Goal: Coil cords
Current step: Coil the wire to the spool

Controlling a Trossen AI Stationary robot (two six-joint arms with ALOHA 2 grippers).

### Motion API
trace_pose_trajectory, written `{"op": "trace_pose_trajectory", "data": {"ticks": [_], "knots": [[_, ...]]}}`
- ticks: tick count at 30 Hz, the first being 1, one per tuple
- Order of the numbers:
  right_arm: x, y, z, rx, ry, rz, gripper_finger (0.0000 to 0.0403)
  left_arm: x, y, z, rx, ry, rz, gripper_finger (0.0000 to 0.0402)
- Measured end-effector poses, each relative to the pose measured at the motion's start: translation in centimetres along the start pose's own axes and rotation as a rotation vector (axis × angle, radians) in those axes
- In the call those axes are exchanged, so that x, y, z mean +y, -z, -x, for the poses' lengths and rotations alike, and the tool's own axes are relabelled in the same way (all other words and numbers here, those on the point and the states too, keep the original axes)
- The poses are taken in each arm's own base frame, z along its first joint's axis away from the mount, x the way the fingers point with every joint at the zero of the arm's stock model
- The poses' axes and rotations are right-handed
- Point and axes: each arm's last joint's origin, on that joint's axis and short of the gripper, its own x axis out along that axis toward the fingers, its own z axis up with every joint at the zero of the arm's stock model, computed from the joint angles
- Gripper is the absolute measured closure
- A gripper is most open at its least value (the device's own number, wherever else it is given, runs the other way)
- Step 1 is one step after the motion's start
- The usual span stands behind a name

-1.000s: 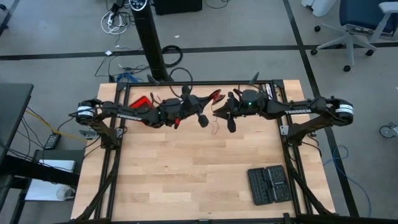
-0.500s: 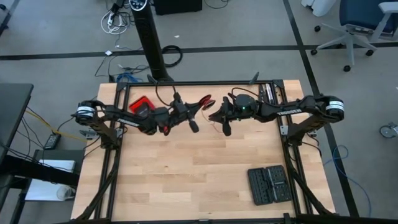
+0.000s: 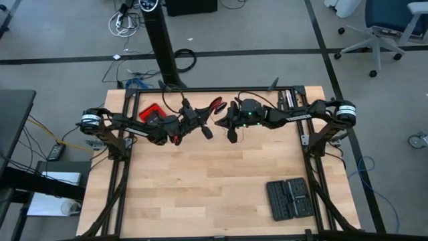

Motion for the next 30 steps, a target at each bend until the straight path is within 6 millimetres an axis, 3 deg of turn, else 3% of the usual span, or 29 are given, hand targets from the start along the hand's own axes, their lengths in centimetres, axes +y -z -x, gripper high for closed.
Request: {"op": "trace_pose_trajectory", "data": {"ticks": [15,30], "knots": [[0.4,0.7,-0.3,0.063,0.117,0.078,0.0402,0.5,0.1,0.5,0.007,-0.051,0.132,0.0401],[-2.1,1.5,0.3,0.163,0.190,0.097,0.0401,-0.2,-1.2,1.0,-0.035,0.084,0.154,0.0401]]}}
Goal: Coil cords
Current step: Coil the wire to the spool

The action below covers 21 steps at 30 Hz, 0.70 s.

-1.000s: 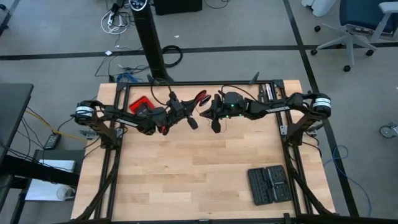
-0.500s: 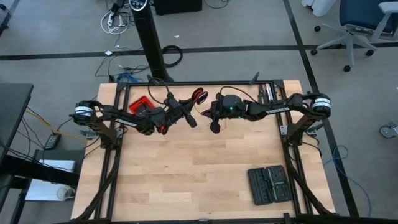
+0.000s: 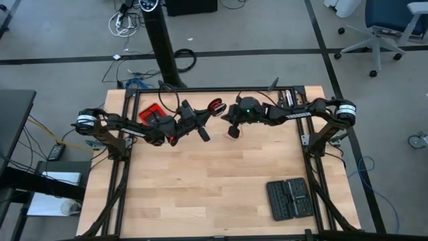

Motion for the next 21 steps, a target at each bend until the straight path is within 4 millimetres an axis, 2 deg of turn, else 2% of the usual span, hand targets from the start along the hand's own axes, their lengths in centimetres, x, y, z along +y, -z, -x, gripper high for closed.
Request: {"op": "trace_pose_trajectory", "data": {"ticks": [6,12,16,21], "knots": [[-1.4,0.9,0.1,0.082,0.033,-0.036,0.0371,-0.1,-1.0,0.4,0.039,0.039,-0.015,0.0401],[-1.9,0.2,1.0,0.036,-0.062,-0.074,0.0323,0.0,-2.4,1.0,0.072,0.107,-0.032,0.0401],[-1.8,-0.8,2.5,0.006,-0.133,-0.076,0.0281,0.0,-2.6,1.3,0.117,0.149,-0.052,0.0401],[-1.8,-1.8,5.1,0.014,-0.142,-0.079,0.0229,-0.3,-2.4,1.4,0.128,0.240,-0.103,0.0401]]}}
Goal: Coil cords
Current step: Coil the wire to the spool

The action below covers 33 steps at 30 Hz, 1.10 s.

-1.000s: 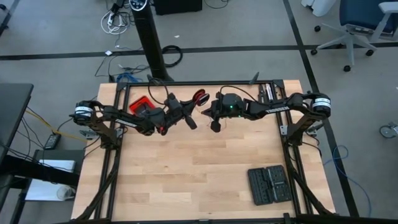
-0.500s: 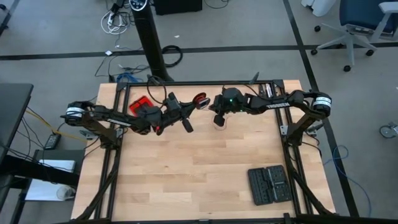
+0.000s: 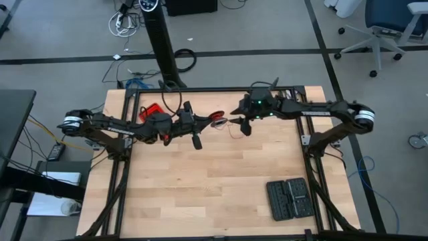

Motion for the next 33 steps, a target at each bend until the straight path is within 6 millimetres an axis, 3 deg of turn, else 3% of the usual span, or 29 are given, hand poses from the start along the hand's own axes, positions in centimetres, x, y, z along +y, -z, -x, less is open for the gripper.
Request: {"op": "trace_pose_trajectory", "data": {"ticks": [5,11,20,27,33], "knots": [[-0.2,0.6,3.3,0.128,0.000,-0.038,0.0206,0.0,0.0,0.0,0.003,0.010,-0.025,0.0401],[0.3,-1.0,5.6,0.000,-0.021,-0.003,0.0211,0.0,1.0,0.0,0.101,0.046,-0.047,0.0401],[3.0,-3.6,4.0,-0.275,-0.214,0.165,0.0228,-0.2,1.5,0.1,0.146,0.112,-0.101,0.0401],[3.6,-3.4,2.2,-0.287,-0.172,0.208,0.0237,-0.2,1.7,0.1,0.168,0.114,-0.100,0.0401],[3.7,-3.6,2.1,-0.313,-0.173,0.206,0.0239,-0.2,2.0,0.2,0.198,0.110,-0.107,0.0401]]}}
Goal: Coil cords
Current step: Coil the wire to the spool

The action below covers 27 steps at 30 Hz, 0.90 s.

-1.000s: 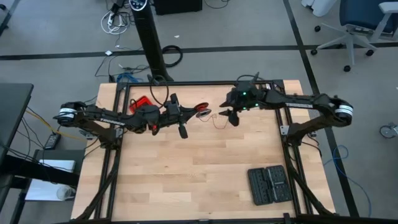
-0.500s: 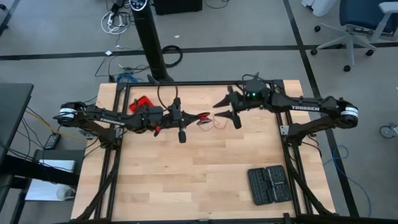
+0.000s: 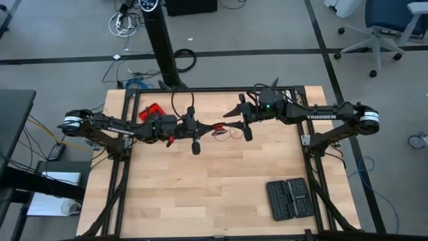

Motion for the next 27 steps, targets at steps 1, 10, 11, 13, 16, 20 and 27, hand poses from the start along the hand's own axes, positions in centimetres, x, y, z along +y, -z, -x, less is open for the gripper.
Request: {"op": "trace_pose_trajectory", "data": {"ticks": [1,10,11,13,16,20,27], "knots": [[0.1,-0.1,0.0,-0.006,-0.003,0.002,0.0239,0.0,0.0,0.0,0.002,0.001,0.000,0.0401],[0.9,-0.4,-0.7,-0.058,-0.023,0.016,0.0244,0.1,0.0,0.0,-0.002,-0.023,-0.005,0.0401],[0.9,-0.4,-0.9,-0.062,-0.010,0.019,0.0249,0.1,0.0,0.0,-0.002,-0.027,-0.005,0.0401],[1.0,-0.2,-1.1,-0.049,0.009,0.016,0.0270,0.1,0.1,0.0,0.008,-0.034,-0.006,0.0401],[0.9,-0.1,-1.5,-0.060,0.005,0.011,0.0327,0.2,0.1,0.0,0.010,-0.052,-0.006,0.0401],[0.7,0.2,-1.6,-0.059,-0.024,-0.014,0.0390,0.2,0.1,0.0,0.015,-0.071,0.006,0.0401],[0.2,0.2,-1.0,-0.030,-0.020,-0.058,0.0399,0.3,-0.8,0.6,-0.024,-0.100,-0.019,0.0345]]}}
